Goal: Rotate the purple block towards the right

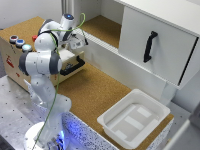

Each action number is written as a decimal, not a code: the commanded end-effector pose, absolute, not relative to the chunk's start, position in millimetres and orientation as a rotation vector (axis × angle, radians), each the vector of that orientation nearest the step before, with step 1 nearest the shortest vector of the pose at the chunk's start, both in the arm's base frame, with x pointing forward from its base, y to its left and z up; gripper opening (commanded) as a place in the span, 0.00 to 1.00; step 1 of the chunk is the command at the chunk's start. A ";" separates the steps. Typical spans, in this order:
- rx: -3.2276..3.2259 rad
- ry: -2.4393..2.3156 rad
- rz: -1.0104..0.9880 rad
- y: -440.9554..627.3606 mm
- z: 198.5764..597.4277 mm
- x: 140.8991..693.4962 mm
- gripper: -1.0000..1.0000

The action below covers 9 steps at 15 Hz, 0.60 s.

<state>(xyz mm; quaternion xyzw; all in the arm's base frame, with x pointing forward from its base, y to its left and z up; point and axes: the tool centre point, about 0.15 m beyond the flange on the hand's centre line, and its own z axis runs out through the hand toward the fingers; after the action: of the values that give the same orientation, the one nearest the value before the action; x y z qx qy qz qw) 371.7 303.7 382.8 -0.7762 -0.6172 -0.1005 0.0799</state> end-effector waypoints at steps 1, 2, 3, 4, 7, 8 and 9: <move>-2.411 -1.989 -0.174 298.4 364.4 355.4 1.00; -2.416 -1.997 -0.129 297.5 356.9 352.8 1.00; -2.415 -1.978 -0.098 295.8 351.2 351.3 1.00; -2.418 -1.990 -0.088 294.7 345.9 348.6 1.00; -2.378 -2.025 -0.074 292.0 333.3 340.0 1.00; -2.362 -2.049 -0.077 291.2 329.3 337.5 1.00; -2.326 -2.063 -0.079 290.7 325.7 335.1 1.00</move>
<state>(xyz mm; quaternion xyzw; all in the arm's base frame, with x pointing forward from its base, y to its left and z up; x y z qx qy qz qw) 345.8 288.3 349.6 -0.7642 -0.6427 -0.0368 0.0409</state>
